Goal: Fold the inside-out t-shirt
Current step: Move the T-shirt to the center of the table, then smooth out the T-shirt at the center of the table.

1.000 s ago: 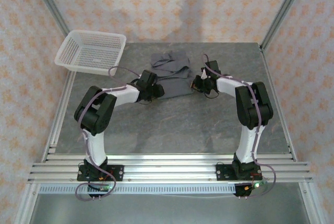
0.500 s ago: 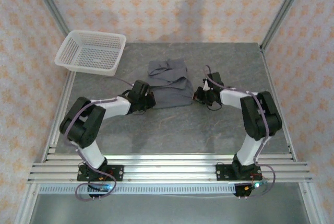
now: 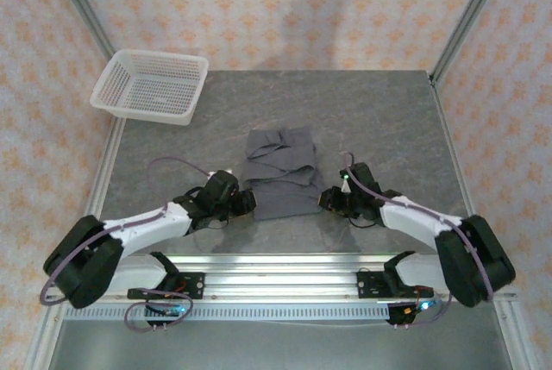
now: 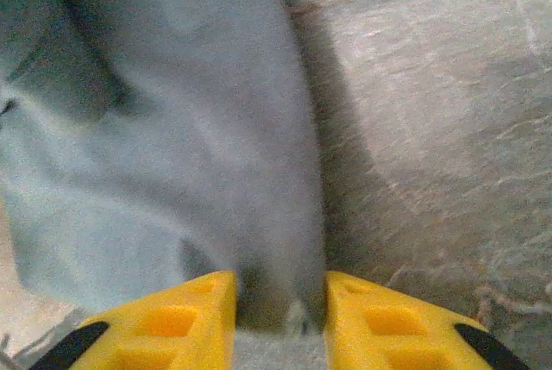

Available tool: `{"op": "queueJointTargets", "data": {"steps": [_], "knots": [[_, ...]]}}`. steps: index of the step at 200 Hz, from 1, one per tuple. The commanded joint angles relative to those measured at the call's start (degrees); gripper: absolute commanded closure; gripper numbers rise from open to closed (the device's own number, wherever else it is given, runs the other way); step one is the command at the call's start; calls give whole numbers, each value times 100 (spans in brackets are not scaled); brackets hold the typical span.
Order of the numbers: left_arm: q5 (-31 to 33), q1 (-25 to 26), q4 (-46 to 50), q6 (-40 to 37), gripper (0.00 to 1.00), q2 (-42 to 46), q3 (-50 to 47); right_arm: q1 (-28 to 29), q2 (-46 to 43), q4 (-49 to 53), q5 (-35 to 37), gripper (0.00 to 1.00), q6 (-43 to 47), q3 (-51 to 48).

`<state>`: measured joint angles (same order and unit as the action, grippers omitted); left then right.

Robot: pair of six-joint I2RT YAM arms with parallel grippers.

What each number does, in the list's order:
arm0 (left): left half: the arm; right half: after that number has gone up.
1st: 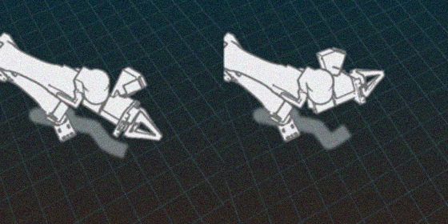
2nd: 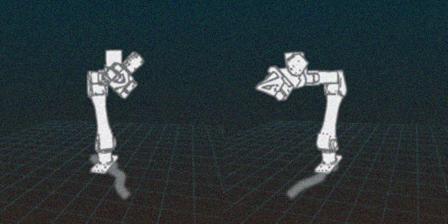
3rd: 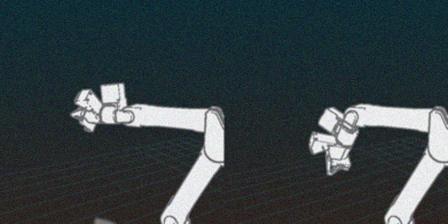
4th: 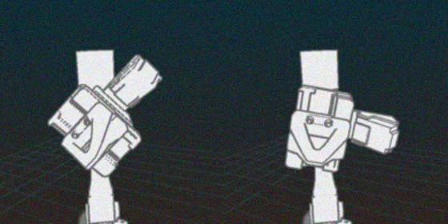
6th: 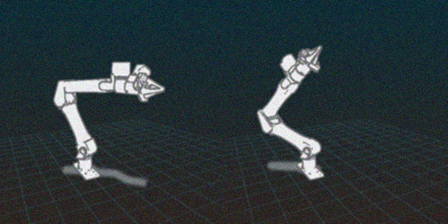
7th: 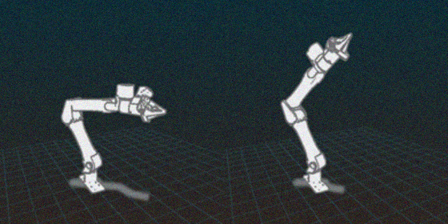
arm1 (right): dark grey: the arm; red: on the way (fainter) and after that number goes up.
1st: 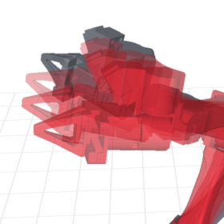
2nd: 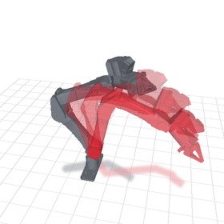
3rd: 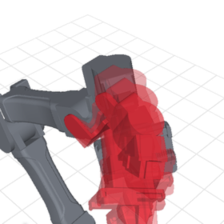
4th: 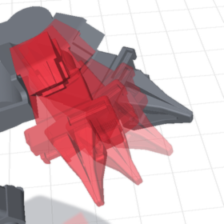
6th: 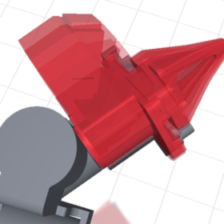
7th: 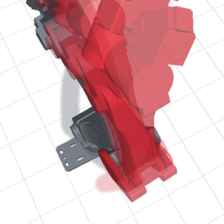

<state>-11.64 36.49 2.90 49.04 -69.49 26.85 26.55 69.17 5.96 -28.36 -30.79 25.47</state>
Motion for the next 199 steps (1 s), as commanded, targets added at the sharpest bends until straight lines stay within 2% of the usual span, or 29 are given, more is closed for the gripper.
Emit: {"op": "queueJointTargets", "data": {"steps": [1,27,55,87,113,123,152,175,199], "knots": [[575,51,748,-137,51,459,217,28,-705,669,515,62,34,168],[1051,-10,1002,-434,52,323,752,27,-746,406,705,61,116,525],[1101,-354,565,-607,53,-372,1081,28,226,75,587,61,272,1195],[946,-774,-101,-761,54,-1228,1347,29,1283,-503,326,61,231,1676],[653,-850,-385,-851,54,-1887,1670,35,1899,-705,137,62,200,2016],[479,-849,-536,-798,54,-2073,1755,35,1991,-803,84,66,144,2082],[62,-819,-1030,-561,59,-2452,1845,35,2034,-1000,39,87,-26,2115],[-2,-826,-1054,-501,74,-2569,2000,38,2043,-1017,26,96,-150,2183],[-167,-856,-915,-337,88,-2525,2250,-26,2078,-919,237,99,-318,2346]]}}
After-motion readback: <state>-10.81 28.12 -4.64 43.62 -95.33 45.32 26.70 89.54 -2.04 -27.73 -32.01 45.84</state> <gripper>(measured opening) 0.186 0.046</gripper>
